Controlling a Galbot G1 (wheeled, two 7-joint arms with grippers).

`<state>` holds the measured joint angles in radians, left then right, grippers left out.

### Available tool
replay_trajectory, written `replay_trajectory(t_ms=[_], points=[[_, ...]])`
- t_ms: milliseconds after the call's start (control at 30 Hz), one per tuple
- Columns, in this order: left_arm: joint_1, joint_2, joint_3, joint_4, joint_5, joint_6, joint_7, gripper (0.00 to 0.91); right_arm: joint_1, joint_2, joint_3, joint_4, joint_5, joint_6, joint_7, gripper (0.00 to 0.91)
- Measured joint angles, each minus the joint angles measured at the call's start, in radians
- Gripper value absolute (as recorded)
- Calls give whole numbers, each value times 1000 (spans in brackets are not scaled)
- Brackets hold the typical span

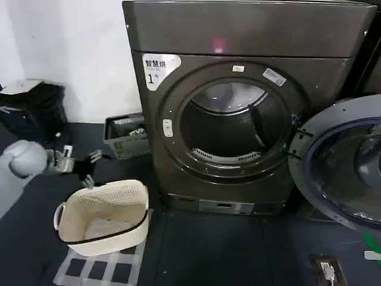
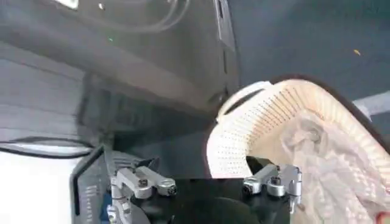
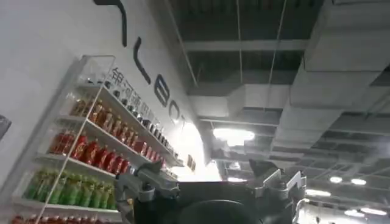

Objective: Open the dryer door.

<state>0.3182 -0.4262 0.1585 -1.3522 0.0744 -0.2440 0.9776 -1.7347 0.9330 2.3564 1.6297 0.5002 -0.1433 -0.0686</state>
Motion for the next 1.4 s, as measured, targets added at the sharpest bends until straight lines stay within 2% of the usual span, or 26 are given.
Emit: replay_trajectory(t_ms=[167, 567, 1000, 1400], points=[[7, 24, -5, 23, 5, 2, -8, 907, 7, -2, -8, 6, -3, 0, -2, 907], [-4, 12, -6, 71, 71, 107, -76, 907, 1, 4, -3, 3, -3, 4, -8, 907], [6, 17, -8, 58, 66, 88, -38, 907, 4, 4, -8, 0, -5, 6, -15, 907], [-11, 7, -4, 90, 69, 27, 1, 907, 8, -4, -11, -11, -13, 10, -18, 907]])
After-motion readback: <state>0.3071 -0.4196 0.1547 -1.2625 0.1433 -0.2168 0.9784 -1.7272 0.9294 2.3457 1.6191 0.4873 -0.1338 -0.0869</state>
